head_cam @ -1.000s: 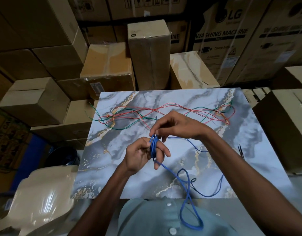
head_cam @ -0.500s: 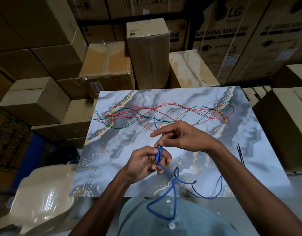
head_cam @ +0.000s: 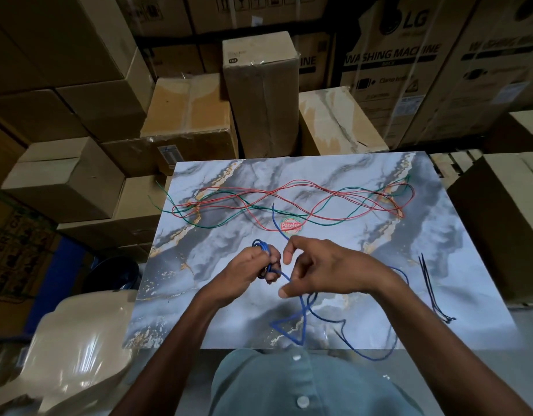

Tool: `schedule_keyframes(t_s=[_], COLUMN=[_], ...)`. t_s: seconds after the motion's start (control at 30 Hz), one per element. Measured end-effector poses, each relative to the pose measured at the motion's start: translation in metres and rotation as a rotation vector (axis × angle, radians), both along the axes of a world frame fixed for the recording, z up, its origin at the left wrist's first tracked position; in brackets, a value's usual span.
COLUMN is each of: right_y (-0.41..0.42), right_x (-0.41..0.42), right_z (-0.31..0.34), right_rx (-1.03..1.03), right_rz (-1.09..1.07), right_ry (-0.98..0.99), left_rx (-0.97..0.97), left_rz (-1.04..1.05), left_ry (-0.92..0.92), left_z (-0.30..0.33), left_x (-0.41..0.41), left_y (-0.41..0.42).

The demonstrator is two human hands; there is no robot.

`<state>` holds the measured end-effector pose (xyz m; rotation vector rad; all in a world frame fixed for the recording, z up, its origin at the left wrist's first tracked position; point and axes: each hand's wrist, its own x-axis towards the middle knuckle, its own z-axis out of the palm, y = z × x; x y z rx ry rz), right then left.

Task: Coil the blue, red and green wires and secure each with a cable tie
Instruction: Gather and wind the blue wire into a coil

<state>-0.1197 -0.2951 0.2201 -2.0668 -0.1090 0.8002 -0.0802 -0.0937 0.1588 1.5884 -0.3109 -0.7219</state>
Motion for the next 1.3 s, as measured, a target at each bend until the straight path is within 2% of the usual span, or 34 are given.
schedule_keyframes(t_s=[0.13,0.27,0.47,0.7,0.8,0.93,1.03,1.1,1.17,1.3], right_y=[-0.001,-0.008,-0.024,-0.035,-0.034,-0.034,-0.033,-0.031,-0.033,-0.047], right_x=[0.006,0.013,0.035,0.061,0.067,0.078,0.085,0.088,0.093,0.092], right_z=[-0.007,-0.014,0.005,0.009,0.000,-0.013,-0.030,-0.045,-0.061,-0.097], right_rx=[-0.123,0.019,0.280,0.382,0.487,0.594,0.701,0.787,0.849,0.965], right_rz=[0.092,0.005,-0.006,-0.080,-0.114,-0.080,-0.037,-0.054,-0.074,-0.199], right_ry=[0.003,0.046,0.058,-0.045,-0.054,0.001,0.192,0.409,0.544,0.533], left_rx=[0.059,0.064,0.103,0.008,-0.101,-0.383,-0.596,-0.663,-0.708,-0.825], left_rz=[-0.027,-0.003,-0.119,-0.164,-0.171,-0.171,-0.078,0.004,0.072,0.273], left_ry=[-0.039,-0.059,-0.111,-0.078,-0.009,0.194,0.347,0.409,0.451,0.505], left_z=[-0.008,-0.008,-0.011,0.004,0.014,0.024,0.024,0.021,0.017,0.004], left_x=[0.000,-0.002,-0.009,-0.017,-0.016,-0.022,-0.024,-0.024,-0.025,-0.022], left_y=[0.001,0.000,0.000,-0.006,-0.007,-0.012,-0.015,-0.014,-0.011,0.003])
